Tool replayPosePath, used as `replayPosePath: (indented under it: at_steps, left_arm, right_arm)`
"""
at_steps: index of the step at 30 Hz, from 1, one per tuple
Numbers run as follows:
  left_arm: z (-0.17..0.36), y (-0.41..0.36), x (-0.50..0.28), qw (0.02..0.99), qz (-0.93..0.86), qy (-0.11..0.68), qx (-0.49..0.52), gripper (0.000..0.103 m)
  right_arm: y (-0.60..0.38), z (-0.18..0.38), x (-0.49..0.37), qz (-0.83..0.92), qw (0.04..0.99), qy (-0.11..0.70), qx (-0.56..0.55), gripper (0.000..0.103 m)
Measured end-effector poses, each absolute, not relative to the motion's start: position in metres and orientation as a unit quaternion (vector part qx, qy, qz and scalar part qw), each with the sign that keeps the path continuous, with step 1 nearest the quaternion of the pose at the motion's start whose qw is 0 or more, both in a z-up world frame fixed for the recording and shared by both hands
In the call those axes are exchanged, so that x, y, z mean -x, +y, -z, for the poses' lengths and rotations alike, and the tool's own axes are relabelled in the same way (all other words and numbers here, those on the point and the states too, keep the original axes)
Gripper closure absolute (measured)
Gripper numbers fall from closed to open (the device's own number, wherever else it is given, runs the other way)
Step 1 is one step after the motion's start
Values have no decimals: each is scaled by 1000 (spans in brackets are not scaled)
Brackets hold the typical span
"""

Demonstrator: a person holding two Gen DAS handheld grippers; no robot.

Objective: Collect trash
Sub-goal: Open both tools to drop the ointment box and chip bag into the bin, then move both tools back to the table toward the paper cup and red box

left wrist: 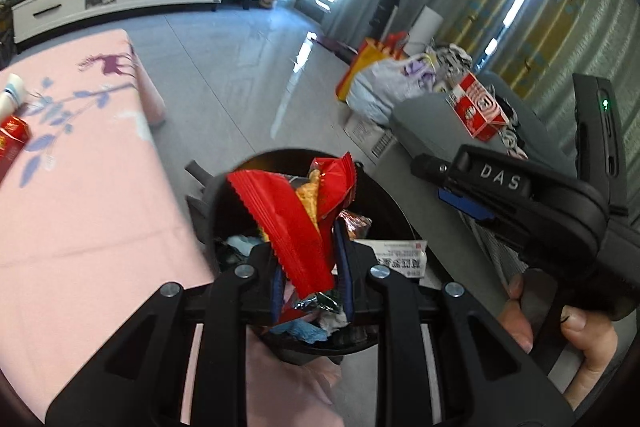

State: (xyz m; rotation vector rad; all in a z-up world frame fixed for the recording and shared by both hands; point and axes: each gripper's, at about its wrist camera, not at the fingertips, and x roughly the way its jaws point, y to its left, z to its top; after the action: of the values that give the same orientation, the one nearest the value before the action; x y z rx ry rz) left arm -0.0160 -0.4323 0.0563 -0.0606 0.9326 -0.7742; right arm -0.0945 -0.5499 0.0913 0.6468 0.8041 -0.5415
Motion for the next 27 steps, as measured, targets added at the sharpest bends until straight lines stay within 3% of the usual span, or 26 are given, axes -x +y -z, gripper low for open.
replayPosePath:
  at_steps: [11,18,19,21,27]
  left_arm:
    - [-16,-470,14,781,387,491,2,79]
    - [1,-482,13,767,384,514,-16,70]
    - [1,-483,13,767,383,514,-16,68]
    - [0,-481,13,765,386,515,-9,45]
    - [-23,-465,12,780,391,489,14,18]
  right_arm:
    - [-569,-76,103,289,810,395,-324,59]
    - [-572,-72,102,301,803,403,-319,59]
    - [-572,-72,102,302,802,404,-318,59]
    - [-572,-72,102,304,802,405,-317,59]
    - [-566,-80,102,305,807,398,-312,59]
